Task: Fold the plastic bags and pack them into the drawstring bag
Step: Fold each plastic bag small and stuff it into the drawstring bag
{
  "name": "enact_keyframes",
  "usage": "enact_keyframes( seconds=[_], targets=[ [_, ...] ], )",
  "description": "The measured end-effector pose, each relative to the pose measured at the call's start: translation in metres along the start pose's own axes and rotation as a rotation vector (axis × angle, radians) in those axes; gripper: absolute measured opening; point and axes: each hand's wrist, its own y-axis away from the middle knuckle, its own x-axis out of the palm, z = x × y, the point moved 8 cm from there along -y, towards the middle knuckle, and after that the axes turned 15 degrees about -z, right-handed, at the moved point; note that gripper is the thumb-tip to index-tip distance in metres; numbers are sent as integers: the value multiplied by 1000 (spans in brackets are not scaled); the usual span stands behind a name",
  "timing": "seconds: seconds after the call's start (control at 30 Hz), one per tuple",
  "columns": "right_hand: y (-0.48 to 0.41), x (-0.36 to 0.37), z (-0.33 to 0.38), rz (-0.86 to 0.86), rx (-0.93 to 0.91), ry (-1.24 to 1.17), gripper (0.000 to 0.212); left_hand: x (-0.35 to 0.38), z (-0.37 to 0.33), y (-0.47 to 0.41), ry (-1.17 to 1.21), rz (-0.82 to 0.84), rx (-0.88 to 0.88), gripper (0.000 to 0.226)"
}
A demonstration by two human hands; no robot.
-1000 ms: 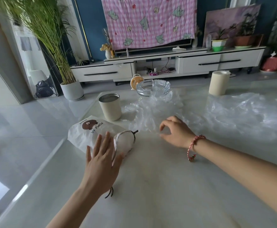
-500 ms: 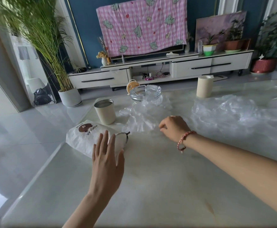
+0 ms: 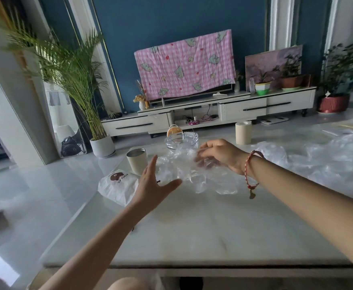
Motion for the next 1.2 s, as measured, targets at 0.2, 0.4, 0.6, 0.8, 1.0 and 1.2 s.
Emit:
enact_keyframes(
  seconds=[0.2, 0.4, 0.6, 0.8, 1.0, 1.2],
  targets=[
    [16, -15, 20, 13, -8, -213, 17, 40, -5, -2, 436, 272, -291, 75],
    [20, -61, -55, -429, 56, 142, 17, 55, 5, -5, 492, 61, -363, 22],
    [26, -43, -127, -357, 67, 720, 18, 82, 31, -28, -16, 72, -60, 19],
    [28, -43, -126, -430, 107, 987, 26, 91, 35, -10, -433, -30, 193, 31],
    [20, 28, -98, -147, -400, 691, 37, 144, 23, 53, -425, 206, 228, 59],
    [1, 54, -156, 121, -363, 998, 67, 152, 62, 65, -495, 329, 226, 102]
  ],
)
